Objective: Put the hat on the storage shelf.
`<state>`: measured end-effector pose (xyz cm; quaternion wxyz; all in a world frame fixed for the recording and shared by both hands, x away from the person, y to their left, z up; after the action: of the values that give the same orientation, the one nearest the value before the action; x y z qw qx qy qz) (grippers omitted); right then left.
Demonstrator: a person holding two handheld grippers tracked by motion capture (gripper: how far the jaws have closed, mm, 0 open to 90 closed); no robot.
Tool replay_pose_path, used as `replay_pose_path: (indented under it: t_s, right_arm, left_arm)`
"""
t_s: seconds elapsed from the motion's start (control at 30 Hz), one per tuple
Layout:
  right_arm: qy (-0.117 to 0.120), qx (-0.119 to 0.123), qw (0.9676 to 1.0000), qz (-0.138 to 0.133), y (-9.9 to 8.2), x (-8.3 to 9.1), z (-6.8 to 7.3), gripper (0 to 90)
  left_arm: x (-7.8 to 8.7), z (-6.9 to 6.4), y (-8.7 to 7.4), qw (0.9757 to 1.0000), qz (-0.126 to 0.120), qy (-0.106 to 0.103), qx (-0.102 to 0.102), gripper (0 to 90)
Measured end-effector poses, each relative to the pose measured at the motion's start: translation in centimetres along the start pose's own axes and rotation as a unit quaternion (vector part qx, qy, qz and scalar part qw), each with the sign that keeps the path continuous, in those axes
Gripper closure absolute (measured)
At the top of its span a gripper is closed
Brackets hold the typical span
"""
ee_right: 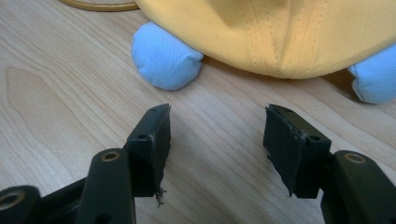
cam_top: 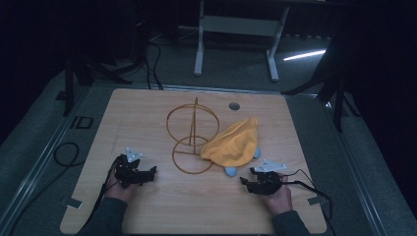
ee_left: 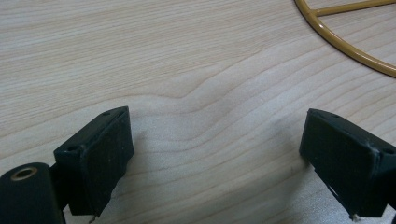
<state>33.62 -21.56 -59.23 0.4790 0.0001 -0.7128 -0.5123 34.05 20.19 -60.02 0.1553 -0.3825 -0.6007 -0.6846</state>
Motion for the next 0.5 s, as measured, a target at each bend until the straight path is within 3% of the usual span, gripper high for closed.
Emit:
replay_pose_path:
  t_s: [0.3, 0.37, 0.5]
  right_arm:
    - [0.016, -0.013, 0.9998, -0.001, 0.4, 0.2, 0.2, 48.0]
    - [0.011, 0.016, 0.9998, -0.007, 1.3, 0.8, 0.9, 49.2]
    - [0.017, 0.052, 0.9984, -0.012, 2.7, 0.9, 2.1, 51.6]
  left_arm:
    - [0.0, 0.0, 0.0, 1.0000, 0.000, 0.000, 0.000, 9.8]
    - [0.0, 0.0, 0.0, 1.0000, -0.001, 0.000, 0.001, 9.7]
    - [0.0, 0.0, 0.0, 1.0000, 0.000, 0.000, 0.000, 9.8]
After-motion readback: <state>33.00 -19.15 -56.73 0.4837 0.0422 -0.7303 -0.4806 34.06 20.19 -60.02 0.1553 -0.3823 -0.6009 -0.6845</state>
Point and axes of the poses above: each handheld gripper's, and its own axes: x roughly backward along the jaws, y roughly out of its top, z roughly to its left, the point moved 5 cm from there along -x, roughly forward along the jaws, and after that the axes turned 1 degree about -y, right-handed, at the moved point
